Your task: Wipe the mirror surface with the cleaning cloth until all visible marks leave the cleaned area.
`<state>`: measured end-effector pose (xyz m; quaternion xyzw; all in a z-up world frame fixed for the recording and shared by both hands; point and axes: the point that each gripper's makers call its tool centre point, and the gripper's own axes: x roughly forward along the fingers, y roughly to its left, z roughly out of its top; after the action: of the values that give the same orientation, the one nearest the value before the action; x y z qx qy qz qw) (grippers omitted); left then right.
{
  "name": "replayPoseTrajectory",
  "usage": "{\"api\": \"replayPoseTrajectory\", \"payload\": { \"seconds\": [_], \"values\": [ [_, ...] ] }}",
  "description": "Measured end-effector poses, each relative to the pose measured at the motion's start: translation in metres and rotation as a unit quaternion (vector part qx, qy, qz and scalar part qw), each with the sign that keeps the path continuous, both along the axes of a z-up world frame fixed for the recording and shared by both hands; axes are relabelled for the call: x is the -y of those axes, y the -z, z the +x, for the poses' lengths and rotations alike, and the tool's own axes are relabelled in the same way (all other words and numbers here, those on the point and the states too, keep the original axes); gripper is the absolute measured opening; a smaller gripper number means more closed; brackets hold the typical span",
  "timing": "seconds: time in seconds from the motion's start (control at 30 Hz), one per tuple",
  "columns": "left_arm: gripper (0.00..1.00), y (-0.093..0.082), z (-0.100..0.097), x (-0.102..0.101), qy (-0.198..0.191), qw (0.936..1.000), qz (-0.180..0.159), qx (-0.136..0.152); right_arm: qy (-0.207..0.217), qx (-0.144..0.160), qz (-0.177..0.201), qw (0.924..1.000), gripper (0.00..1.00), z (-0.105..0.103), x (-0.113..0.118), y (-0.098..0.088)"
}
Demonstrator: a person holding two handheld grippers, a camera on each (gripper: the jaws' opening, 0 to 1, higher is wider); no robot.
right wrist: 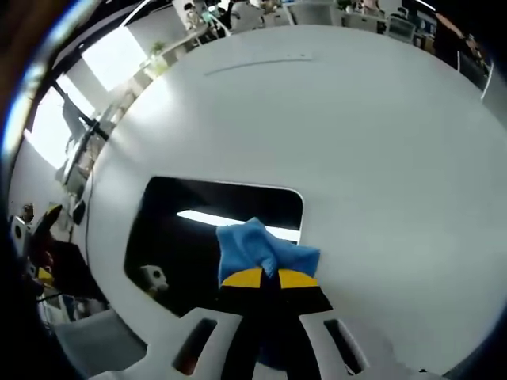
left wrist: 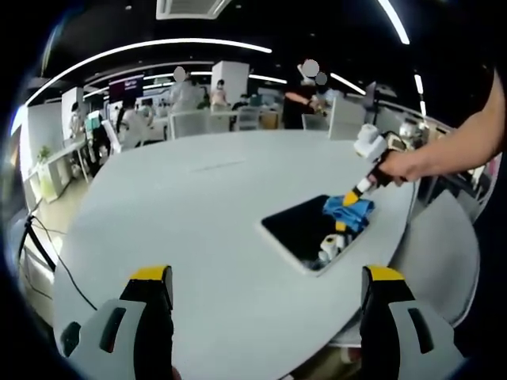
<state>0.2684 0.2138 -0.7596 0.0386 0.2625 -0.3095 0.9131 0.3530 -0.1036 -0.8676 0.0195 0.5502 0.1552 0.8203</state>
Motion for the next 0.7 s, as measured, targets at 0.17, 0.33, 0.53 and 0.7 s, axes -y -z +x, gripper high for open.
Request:
{"api": "replayPoseTrajectory", "payload": {
  "seconds": [0.17,0.33,0.53,0.7],
  "values": [
    [1.00,-0.0009,0.0008,-0.0001,0.000,1.0000,0.000,0.000,0.008,0.001,-0.009,0.9999,0.00,0.0007,0.0082,-0.0005],
    [1.00,0.0008,0.0003,0.0002,-0.001,1.0000,0.000,-0.002,0.008,0.003,-0.007,0.9999,0.00,0.0010,0.0086,0.0001],
    [1.00,0.0000,-0.0006,0.0016,0.002,1.0000,0.000,-0.002,0.006,0.008,-0.004,0.9999,0.00,0.0014,0.0089,0.0011],
    [1.00,-0.0005,-0.0010,-0.0003,0.005,1.0000,0.004,-0.002,-0.002,0.014,-0.011,0.9998,0.00,0.0008,0.0076,0.0009]
  ]
}}
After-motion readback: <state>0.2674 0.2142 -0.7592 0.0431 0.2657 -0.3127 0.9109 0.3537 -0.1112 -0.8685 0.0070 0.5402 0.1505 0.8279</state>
